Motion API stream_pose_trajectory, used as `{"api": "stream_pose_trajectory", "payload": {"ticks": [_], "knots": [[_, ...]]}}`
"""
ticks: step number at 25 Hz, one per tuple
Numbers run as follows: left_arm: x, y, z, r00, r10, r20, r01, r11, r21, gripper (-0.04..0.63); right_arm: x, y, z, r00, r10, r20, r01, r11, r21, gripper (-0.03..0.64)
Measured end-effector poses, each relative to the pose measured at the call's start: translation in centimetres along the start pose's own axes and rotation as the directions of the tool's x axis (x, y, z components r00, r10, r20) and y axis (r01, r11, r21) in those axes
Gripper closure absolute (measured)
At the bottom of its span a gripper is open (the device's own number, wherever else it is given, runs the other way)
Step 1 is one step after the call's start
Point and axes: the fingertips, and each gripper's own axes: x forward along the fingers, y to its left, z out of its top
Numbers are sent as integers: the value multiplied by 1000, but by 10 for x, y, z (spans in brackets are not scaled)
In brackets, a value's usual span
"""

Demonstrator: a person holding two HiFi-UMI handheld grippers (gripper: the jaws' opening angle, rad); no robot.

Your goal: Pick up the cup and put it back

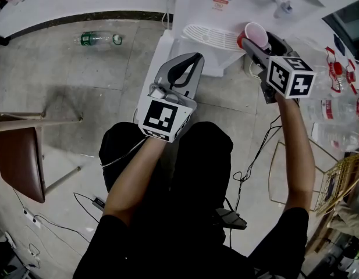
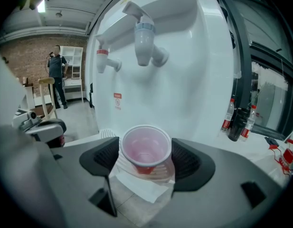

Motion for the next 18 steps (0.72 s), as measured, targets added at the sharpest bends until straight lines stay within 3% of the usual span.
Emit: {"api": "stream_pose_trajectory", "payload": {"ticks": [8, 12, 15, 18], "knots": [[0, -1, 2, 1000, -2, 9, 2, 1000, -4, 583, -13, 0, 11, 998, -25, 63, 24, 1000, 13, 285], [3, 2, 4, 1000, -3, 15, 3, 1000, 3, 583, -37, 7, 11, 988, -53, 145, 41, 996, 83, 292], [4, 1, 4, 1000, -1, 17, 1, 1000, 0, 583, -57, 18, -9, 979, -65, 195, 29, 983, 183, 395], [8, -2, 4, 1000, -7, 21, 7, 1000, -6, 583, -61, 27, -47, 981, -69, 182, 19, 964, 264, 476]]}}
